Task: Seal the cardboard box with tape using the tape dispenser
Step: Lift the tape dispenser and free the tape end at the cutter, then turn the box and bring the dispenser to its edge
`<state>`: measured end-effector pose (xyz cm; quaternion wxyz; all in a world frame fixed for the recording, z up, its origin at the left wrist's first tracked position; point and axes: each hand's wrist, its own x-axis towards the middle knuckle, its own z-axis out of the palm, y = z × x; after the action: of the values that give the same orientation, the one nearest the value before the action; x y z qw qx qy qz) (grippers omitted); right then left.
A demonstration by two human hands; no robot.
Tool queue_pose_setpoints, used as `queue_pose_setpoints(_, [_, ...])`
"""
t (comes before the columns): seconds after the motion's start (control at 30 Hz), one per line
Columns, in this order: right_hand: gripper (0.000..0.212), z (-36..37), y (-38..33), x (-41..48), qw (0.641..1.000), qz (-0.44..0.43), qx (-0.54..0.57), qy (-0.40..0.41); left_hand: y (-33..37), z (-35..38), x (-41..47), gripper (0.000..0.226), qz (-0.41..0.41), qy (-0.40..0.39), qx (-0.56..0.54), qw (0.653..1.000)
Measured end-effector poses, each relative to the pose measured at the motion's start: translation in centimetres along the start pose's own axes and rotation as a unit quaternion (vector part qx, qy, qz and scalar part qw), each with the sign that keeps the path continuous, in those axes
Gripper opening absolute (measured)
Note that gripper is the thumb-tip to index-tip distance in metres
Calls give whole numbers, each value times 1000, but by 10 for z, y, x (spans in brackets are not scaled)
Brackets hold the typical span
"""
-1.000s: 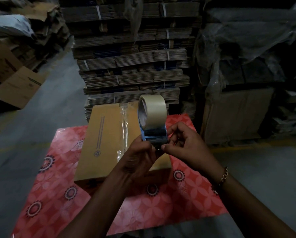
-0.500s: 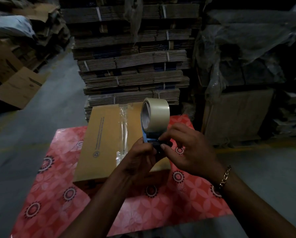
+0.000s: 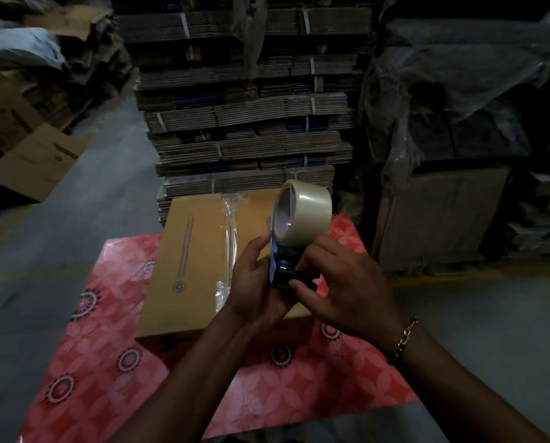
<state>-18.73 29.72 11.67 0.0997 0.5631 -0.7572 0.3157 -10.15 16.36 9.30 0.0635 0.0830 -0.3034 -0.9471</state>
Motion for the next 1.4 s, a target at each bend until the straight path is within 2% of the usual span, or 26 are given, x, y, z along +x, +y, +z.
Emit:
queue_pose_setpoints(0.1, [23, 1, 1, -2, 999, 19, 37, 5, -1, 5, 2, 70, -5, 45, 26, 999])
queue_pose_setpoints(0.2, [37, -4, 2, -5, 995, 49, 88, 1, -5, 7, 3, 68, -11, 79, 35, 996])
queue_pose_setpoints(0.3, [33, -20, 10, -8, 983, 98, 155, 30, -7, 3, 3, 62, -17, 105, 98, 990])
queue_pose_setpoints(0.37, [23, -32, 25, -8, 958, 170, 218, 83, -6, -6, 4, 60, -29, 115, 160, 980])
queue_pose_setpoints(0.43, [7, -42, 46, -5, 911, 265, 301, 99, -3, -13, 3, 56, -51, 117, 226, 966])
queue_pose_setpoints(0.47, [8, -46, 55, -2, 885, 316, 334, 70, -2, -16, 3, 54, -66, 114, 263, 956])
queue_pose_setpoints(0.53, [27, -47, 76, 1, 834, 394, 385, -42, 0, -14, 2, 49, -103, 99, 333, 932])
queue_pose_setpoints(0.6, [50, -43, 90, -1, 776, 432, 434, -150, 2, -11, 4, 44, -148, 70, 395, 904])
queue_pose_setpoints(0.67, [57, -36, 100, -7, 742, 441, 450, -228, 3, -10, 11, 40, -190, 36, 450, 872])
queue_pose_setpoints(0.77, [47, -22, 112, -18, 729, 426, 423, -329, 1, -15, 29, 45, -230, 15, 518, 824])
queue_pose_setpoints(0.87, [43, -15, 120, -25, 723, 422, 396, -377, 0, -23, 53, 31, -269, 12, 571, 775])
queue_pose_setpoints(0.93, [40, -11, 124, -29, 719, 418, 387, -398, 0, -28, 68, 44, -301, 1, 588, 750])
queue_pose_setpoints(1.0, [35, -4, 129, -34, 712, 423, 388, -404, -2, -32, 84, 55, -331, -20, 587, 739])
queue_pose_setpoints(1.13, [29, 18, 141, -49, 691, 449, 415, -385, -11, -47, 118, 42, -362, -66, 586, 722])
queue_pose_setpoints(1.2, [25, 31, 145, -60, 687, 470, 430, -349, -16, -57, 131, 50, -355, -70, 609, 706])
queue_pose_setpoints(1.23, [23, 38, 148, -65, 683, 484, 438, -327, -19, -61, 137, 56, -343, -59, 613, 709])
queue_pose_setpoints(1.3, [20, 51, 155, -76, 670, 516, 457, -276, -22, -74, 150, 71, -290, 12, 584, 758])
queue_pose_setpoints(1.33, [18, 57, 159, -80, 661, 534, 467, -244, -25, -81, 156, 66, -237, 61, 570, 784])
queue_pose_setpoints(1.37, [14, 63, 164, -84, 653, 553, 473, -208, -28, -91, 161, 57, -161, 100, 588, 787])
queue_pose_setpoints(1.4, [12, 68, 171, -87, 644, 575, 477, -165, -31, -105, 165, 50, -71, 121, 649, 748])
